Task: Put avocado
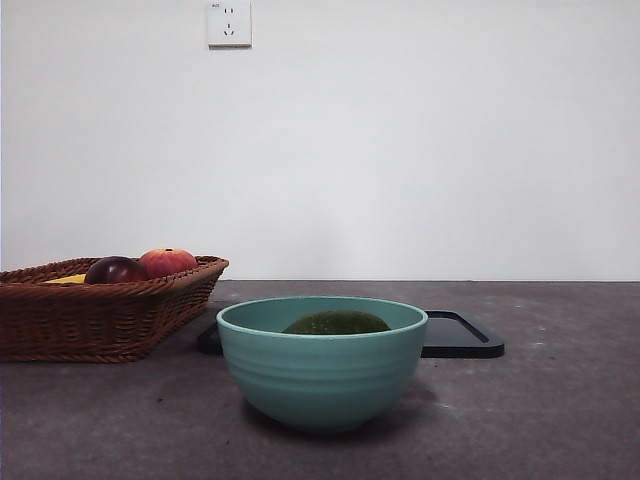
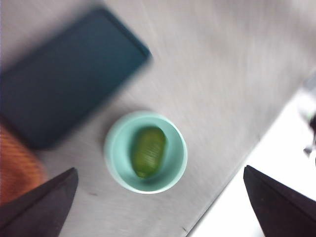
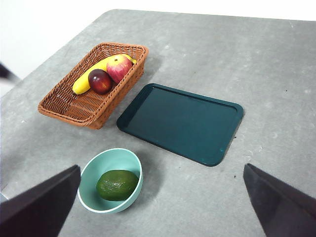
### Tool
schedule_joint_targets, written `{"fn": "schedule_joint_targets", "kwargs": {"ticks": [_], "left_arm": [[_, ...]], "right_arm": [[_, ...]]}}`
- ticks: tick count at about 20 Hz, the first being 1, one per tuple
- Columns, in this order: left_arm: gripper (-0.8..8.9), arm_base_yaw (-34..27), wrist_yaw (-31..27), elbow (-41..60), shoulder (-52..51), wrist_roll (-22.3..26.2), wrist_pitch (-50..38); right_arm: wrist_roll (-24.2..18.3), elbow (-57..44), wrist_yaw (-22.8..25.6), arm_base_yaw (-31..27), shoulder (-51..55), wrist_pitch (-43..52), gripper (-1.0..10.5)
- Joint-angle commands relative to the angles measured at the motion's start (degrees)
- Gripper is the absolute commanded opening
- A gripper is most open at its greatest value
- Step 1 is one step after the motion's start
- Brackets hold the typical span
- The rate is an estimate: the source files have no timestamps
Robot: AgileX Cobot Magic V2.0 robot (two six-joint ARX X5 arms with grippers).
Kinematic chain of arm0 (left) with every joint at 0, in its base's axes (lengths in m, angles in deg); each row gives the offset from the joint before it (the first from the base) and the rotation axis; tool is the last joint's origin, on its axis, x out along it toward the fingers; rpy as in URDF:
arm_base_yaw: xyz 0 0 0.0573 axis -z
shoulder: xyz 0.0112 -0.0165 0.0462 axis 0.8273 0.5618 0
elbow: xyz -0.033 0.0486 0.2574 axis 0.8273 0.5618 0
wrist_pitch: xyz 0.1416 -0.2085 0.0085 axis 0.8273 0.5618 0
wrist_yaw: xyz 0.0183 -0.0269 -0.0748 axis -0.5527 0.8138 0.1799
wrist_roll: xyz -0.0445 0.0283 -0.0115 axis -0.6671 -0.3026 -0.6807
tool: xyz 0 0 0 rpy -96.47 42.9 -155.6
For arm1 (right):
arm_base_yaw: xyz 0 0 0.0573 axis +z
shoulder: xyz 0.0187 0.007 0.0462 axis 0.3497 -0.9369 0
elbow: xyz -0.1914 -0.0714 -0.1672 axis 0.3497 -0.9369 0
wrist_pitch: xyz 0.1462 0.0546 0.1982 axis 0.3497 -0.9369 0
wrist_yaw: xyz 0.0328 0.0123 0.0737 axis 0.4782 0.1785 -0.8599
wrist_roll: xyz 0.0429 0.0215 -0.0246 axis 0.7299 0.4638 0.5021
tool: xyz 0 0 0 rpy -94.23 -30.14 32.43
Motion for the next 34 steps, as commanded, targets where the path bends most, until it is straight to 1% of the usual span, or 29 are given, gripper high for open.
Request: {"fn": "schedule_joint_targets", "kwargs": {"ticks": [1, 3, 6, 7, 12, 14, 17, 20, 23, 26, 29, 32, 34], "left_arm": [[5.61, 0.28, -0.57, -0.02, -6.32, -1.49, 0.66], [5.61, 0.28, -3.04, 2.36, -13.00, -2.56, 0.96], [5.61, 0.28, -7.80, 9.14, -23.74, -5.77, 0.96], [5.61, 0.28, -8.98, 11.34, -27.23, -6.03, 0.79], [5.61, 0.28, -9.49, 20.48, -41.79, -6.08, 1.03], [5.61, 0.28, -9.49, 22.62, -45.48, -4.50, 1.14], [5.61, 0.28, -9.49, 23.23, -47.60, -4.11, 1.20], [5.61, 0.28, -9.49, 23.23, -47.71, -2.69, 1.11], [5.61, 0.28, -9.49, 23.23, -47.69, -2.69, 0.85], [5.61, 0.28, -9.49, 23.23, -47.69, -2.69, 0.85], [5.61, 0.28, -9.49, 23.23, -47.69, -2.69, 0.85], [5.61, 0.28, -9.49, 23.23, -47.71, -2.69, 0.87], [5.61, 0.28, -9.49, 23.23, -47.69, -2.69, 1.05]], "right_arm": [[-0.15, 1.11, -0.15, 0.76, -0.35, 0.31, 5.6], [-0.15, 1.11, -0.15, 1.75, -0.35, 0.31, 5.6], [-0.15, 1.11, -0.17, 2.56, -0.35, 0.28, 5.6], [-0.15, 1.11, -0.17, 2.56, -0.35, 0.22, 5.6], [-0.15, 1.11, 0.28, 2.54, -0.59, -2.03, 5.6], [-0.13, 1.11, 0.26, 2.54, -0.79, -2.89, 5.6], [1.11, 1.11, 0.31, 2.54, -1.42, -3.98, 5.6], [1.75, 1.11, 0.24, 3.21, -5.55, -7.13, 5.6], [2.69, 1.11, 0.20, 6.36, -11.63, -6.51, 5.6], [4.44, 1.11, 0.66, 11.52, -19.19, -3.98, 5.6], [7.41, 1.11, 5.05, 16.55, -26.56, -1.88, 5.6], [8.96, 1.11, 10.36, 21.42, -34.32, -1.22, 5.6], [9.49, 1.11, 12.11, 23.93, -38.23, 0.11, 5.6]]}}
